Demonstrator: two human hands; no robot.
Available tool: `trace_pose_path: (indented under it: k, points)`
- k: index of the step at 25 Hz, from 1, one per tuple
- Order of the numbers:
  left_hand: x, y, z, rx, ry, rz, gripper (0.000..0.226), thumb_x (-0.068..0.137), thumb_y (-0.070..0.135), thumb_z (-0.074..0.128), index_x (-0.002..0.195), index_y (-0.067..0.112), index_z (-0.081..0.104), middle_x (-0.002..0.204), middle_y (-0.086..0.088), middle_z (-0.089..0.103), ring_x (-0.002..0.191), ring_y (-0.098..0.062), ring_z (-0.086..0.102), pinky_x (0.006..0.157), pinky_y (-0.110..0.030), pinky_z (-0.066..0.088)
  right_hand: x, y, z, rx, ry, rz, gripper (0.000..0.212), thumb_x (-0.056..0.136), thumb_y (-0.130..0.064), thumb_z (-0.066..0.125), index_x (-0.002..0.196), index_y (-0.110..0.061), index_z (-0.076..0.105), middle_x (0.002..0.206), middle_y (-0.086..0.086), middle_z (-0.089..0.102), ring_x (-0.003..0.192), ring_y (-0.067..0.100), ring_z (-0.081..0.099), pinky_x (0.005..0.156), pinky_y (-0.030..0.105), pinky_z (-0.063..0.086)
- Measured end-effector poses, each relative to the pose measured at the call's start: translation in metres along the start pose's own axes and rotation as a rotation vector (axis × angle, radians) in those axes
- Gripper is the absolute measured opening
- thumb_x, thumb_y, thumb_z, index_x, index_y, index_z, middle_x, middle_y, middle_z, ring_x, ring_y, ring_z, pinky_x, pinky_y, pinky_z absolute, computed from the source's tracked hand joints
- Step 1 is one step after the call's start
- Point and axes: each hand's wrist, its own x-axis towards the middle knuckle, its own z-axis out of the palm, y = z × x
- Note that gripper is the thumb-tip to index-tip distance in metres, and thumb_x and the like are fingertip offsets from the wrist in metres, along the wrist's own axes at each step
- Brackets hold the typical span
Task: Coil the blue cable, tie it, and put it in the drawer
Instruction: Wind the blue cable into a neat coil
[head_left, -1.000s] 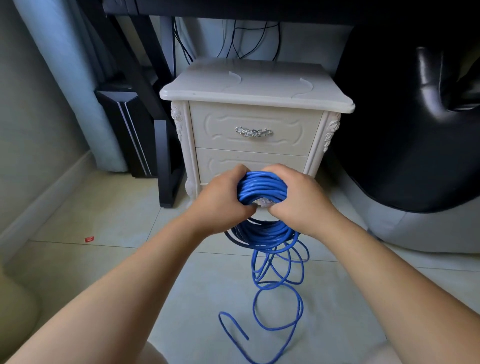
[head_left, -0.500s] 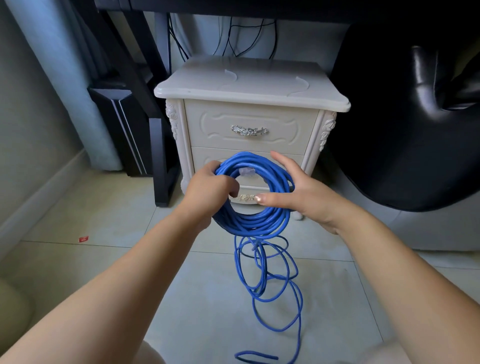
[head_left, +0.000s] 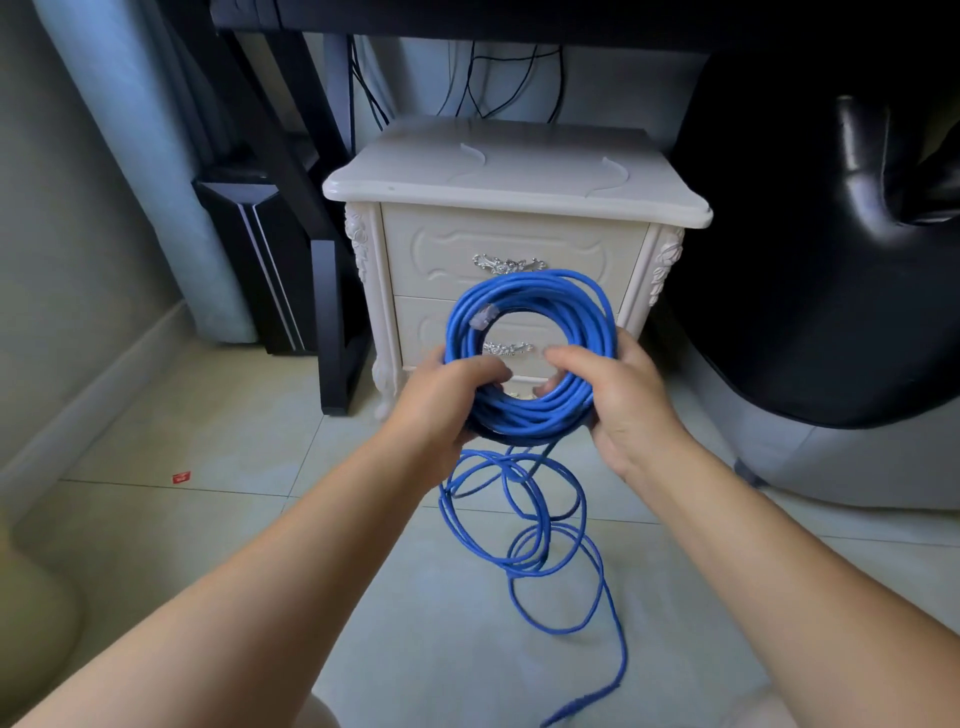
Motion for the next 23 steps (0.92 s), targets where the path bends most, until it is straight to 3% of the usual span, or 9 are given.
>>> trace_pose_path:
  k: [3, 5, 8, 12, 14, 16, 19, 21, 23]
  points:
    - [-0.006, 0.009, -0.010, 0.211, -0.228, 0.017, 0.023, 0.084, 0.017, 0.074, 0.101, 0.011, 0.060, 0.083, -0.005, 0.066, 0.079, -0.017, 0.067, 0.081, -0.034, 0.058, 0.004, -0.010, -0.006, -0.081, 0.024, -0.062, 0.027, 0.079, 0.009, 0.059, 0.095, -0.012, 0.056, 0.065, 0.004, 0.050, 0.045, 0.015, 0.053, 0.062, 0.036, 0.057]
    - [-0.006, 0.018, -0.020, 0.256, -0.341, 0.041, 0.050, 0.074, 0.028, 0.081, 0.118, 0.020, 0.058, 0.101, 0.004, 0.071, 0.093, -0.012, 0.069, 0.091, -0.037, 0.054, 0.005, -0.014, -0.009, -0.157, 0.029, -0.091, 0.028, 0.077, 0.009, 0.058, 0.089, -0.016, 0.057, 0.065, 0.003, 0.050, 0.043, 0.015, 0.050, 0.061, 0.037, 0.056]
    - [-0.001, 0.028, -0.030, 0.207, -0.409, 0.092, 0.092, 0.060, 0.037, 0.082, 0.141, 0.041, 0.038, 0.130, 0.012, 0.062, 0.114, -0.009, 0.063, 0.090, -0.032, 0.050, 0.004, -0.016, -0.013, -0.344, 0.013, -0.137, 0.031, 0.069, 0.000, 0.065, 0.090, -0.023, 0.061, 0.064, -0.002, 0.055, 0.048, 0.014, 0.051, 0.063, 0.046, 0.057]
    - [0.001, 0.022, -0.026, 0.487, -0.421, 0.247, 0.105, 0.059, 0.030, 0.085, 0.149, 0.038, 0.032, 0.140, 0.011, 0.052, 0.122, 0.001, 0.054, 0.102, -0.022, 0.043, 0.001, -0.015, -0.012, -0.734, -0.101, -0.274, 0.039, 0.066, -0.007, 0.070, 0.094, -0.032, 0.059, 0.075, -0.009, 0.065, 0.061, 0.014, 0.059, 0.065, 0.035, 0.052]
    - [-0.002, 0.013, -0.017, 0.729, -0.345, 0.376, 0.102, 0.068, 0.017, 0.084, 0.150, 0.038, 0.027, 0.126, 0.014, 0.060, 0.102, 0.004, 0.062, 0.089, -0.011, 0.046, -0.002, -0.016, -0.010, -0.828, -0.183, -0.306, 0.042, 0.066, -0.011, 0.072, 0.097, -0.035, 0.058, 0.083, -0.010, 0.068, 0.072, 0.013, 0.063, 0.070, 0.031, 0.051]
    - [-0.003, 0.007, -0.010, 0.848, -0.171, 0.483, 0.081, 0.075, 0.014, 0.078, 0.143, 0.036, 0.039, 0.107, 0.015, 0.066, 0.085, 0.003, 0.064, 0.076, -0.010, 0.047, -0.005, -0.017, -0.008, -0.831, -0.238, -0.308, 0.042, 0.065, -0.019, 0.072, 0.100, -0.038, 0.059, 0.090, -0.012, 0.070, 0.081, 0.010, 0.065, 0.076, 0.030, 0.053]
    - [0.001, 0.006, -0.008, 0.746, -0.025, 0.471, 0.032, 0.078, 0.009, 0.071, 0.106, 0.023, 0.063, 0.085, 0.003, 0.070, 0.072, -0.012, 0.064, 0.066, -0.026, 0.047, -0.008, -0.018, -0.007, -0.760, -0.275, -0.317, 0.044, 0.064, -0.025, 0.074, 0.104, -0.038, 0.061, 0.093, -0.012, 0.070, 0.084, 0.010, 0.067, 0.078, 0.030, 0.054]
    - [0.002, 0.008, -0.006, 0.638, -0.009, 0.421, 0.028, 0.077, 0.004, 0.069, 0.099, 0.020, 0.066, 0.080, -0.001, 0.071, 0.069, -0.020, 0.063, 0.070, -0.035, 0.051, -0.007, -0.021, -0.009, -0.676, -0.305, -0.270, 0.053, 0.066, -0.029, 0.080, 0.113, -0.040, 0.059, 0.100, -0.009, 0.070, 0.088, 0.012, 0.068, 0.082, 0.030, 0.054]
    - [0.003, 0.009, -0.005, 0.495, 0.000, 0.363, 0.027, 0.078, 0.004, 0.071, 0.099, 0.019, 0.067, 0.076, 0.001, 0.068, 0.065, -0.015, 0.060, 0.072, -0.037, 0.052, -0.004, -0.024, -0.015, -0.601, -0.337, -0.187, 0.067, 0.059, -0.040, 0.083, 0.120, -0.043, 0.055, 0.107, -0.008, 0.069, 0.090, 0.012, 0.070, 0.087, 0.034, 0.055]
